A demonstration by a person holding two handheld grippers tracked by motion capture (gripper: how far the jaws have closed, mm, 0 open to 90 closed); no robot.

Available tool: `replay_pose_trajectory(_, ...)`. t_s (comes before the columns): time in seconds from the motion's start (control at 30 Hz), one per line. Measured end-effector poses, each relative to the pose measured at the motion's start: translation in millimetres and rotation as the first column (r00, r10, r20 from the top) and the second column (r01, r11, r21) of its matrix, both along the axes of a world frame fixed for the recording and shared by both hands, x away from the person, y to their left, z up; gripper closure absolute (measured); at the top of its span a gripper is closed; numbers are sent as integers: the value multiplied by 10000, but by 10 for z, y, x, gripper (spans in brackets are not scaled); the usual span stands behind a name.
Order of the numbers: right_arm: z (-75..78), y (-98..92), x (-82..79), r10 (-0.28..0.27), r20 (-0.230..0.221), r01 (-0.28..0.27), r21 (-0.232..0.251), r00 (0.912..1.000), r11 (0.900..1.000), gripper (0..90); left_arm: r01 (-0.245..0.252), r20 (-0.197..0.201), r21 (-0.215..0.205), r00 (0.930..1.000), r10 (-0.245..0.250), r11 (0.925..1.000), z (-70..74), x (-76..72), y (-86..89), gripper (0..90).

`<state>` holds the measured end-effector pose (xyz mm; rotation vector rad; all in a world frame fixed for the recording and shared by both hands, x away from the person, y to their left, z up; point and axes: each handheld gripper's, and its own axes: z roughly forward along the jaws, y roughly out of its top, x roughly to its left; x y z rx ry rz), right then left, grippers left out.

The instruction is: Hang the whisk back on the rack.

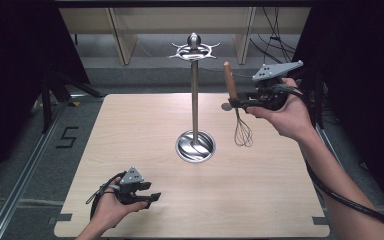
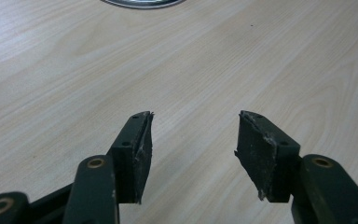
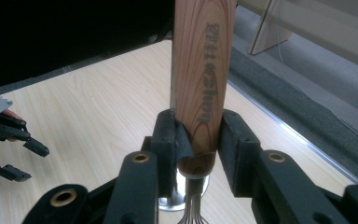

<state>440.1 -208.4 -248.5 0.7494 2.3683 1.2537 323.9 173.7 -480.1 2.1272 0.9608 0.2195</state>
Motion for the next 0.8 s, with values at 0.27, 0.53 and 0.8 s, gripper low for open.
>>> replay_pose_trajectory(0.27,1,5,13,-101,78,101,-13,9999,9999,701,90,-42,-59,10000,-90,9999,4,-4,0,444)
replay_pose_trajectory(0.53,42,11,18,-114,-70,115,58,9999,9999,701,30,-32,-147,10000,-30,9999,3,-7,-6,444)
replay_pose_trajectory(0.8,67,16,25,-98,-12,98,1,10000,10000,701,47,-47,-118,10000,-47,9999,4,-3,-2,444)
